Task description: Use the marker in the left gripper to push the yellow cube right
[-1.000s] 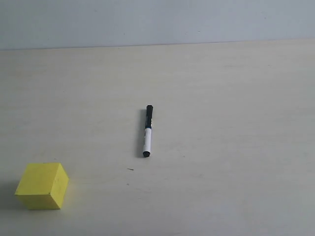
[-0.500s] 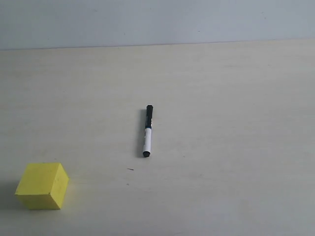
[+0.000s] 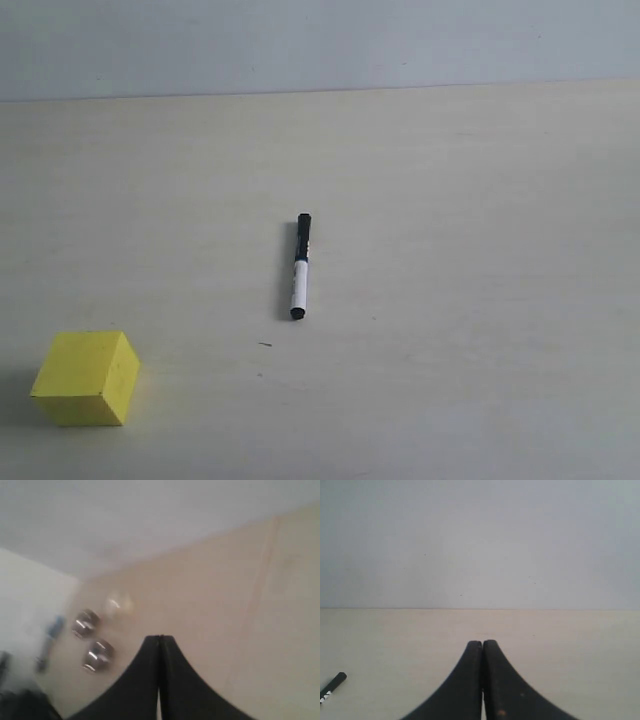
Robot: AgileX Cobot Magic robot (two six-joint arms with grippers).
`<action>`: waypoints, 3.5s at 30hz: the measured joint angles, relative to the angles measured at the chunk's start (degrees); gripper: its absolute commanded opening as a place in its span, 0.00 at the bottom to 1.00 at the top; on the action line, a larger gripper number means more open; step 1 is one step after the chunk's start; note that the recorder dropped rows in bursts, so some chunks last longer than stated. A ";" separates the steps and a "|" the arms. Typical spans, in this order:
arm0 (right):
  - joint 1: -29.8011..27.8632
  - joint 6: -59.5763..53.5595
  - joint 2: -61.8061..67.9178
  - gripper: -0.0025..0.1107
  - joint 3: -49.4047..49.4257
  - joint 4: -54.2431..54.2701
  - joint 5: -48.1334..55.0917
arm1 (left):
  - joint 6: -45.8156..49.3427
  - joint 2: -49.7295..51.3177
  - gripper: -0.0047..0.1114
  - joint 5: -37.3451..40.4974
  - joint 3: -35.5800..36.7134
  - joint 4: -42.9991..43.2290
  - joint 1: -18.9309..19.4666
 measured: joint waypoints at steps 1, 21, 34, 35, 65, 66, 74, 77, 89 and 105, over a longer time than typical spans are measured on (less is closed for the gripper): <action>0.00 0.00 0.00 0.02 0.00 0.00 0.00 | 4.76 1.65 0.04 3.36 -2.89 -11.30 -0.11; 0.00 0.00 0.00 0.02 0.00 0.00 -0.22 | 9.47 37.89 0.54 8.39 -31.99 -74.11 -41.35; 0.00 0.00 0.00 0.02 0.00 0.00 -0.25 | 0.85 48.29 0.61 14.03 -35.51 -72.24 -41.85; 0.00 0.00 0.00 0.02 0.00 0.00 -0.25 | 0.01 48.83 0.61 14.03 -35.51 -72.24 -41.85; 0.00 0.00 0.00 0.02 0.00 0.00 -0.35 | -1.33 54.96 0.61 11.97 -35.51 -75.74 -42.29; 0.00 0.00 0.00 0.02 0.00 0.00 -0.35 | -1.33 54.99 0.61 11.97 -35.51 -75.74 -42.29; 0.00 0.00 0.00 0.02 0.00 0.00 -0.35 | -0.39 56.22 0.61 11.97 -35.53 -75.74 -42.29; 0.00 0.00 0.00 0.02 0.00 0.00 -0.35 | -0.29 56.79 0.60 11.98 -35.64 -75.74 -42.29; 0.00 0.00 0.00 0.02 0.00 0.00 -0.35 | 2.79 56.87 0.04 11.88 -35.76 -74.91 -42.29; 0.00 0.00 0.00 0.02 0.00 0.00 -0.35 | 38.24 44.15 0.04 19.76 -46.57 -74.02 -42.33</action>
